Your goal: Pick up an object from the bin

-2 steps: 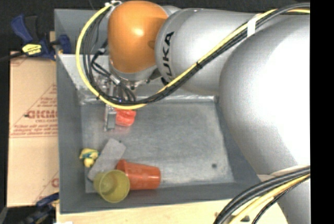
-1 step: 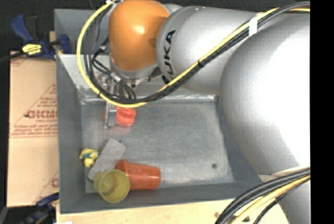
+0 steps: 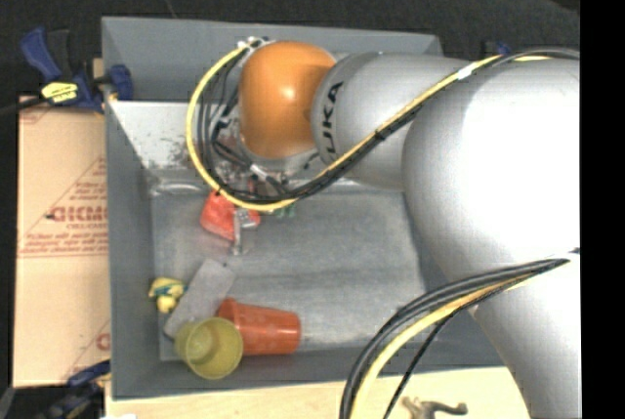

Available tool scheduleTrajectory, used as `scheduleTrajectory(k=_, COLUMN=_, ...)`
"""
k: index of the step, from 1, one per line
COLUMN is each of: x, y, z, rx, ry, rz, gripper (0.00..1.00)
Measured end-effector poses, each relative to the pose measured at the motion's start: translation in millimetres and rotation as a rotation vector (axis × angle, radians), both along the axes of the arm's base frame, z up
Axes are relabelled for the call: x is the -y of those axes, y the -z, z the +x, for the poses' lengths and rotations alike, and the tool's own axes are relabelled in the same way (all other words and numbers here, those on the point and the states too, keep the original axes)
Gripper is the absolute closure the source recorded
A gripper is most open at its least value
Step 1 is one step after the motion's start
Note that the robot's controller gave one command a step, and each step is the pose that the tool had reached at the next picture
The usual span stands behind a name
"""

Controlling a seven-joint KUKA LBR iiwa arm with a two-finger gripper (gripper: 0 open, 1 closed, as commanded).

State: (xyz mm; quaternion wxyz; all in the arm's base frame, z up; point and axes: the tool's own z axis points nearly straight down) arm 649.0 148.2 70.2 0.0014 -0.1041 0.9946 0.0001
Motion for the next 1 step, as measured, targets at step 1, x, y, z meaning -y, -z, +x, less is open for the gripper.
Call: scheduleTrajectory(k=1, x=13.0, y=-1.1, z=-21.0, rx=0.007, ry=0.329, rz=0.006, gripper=0.00)
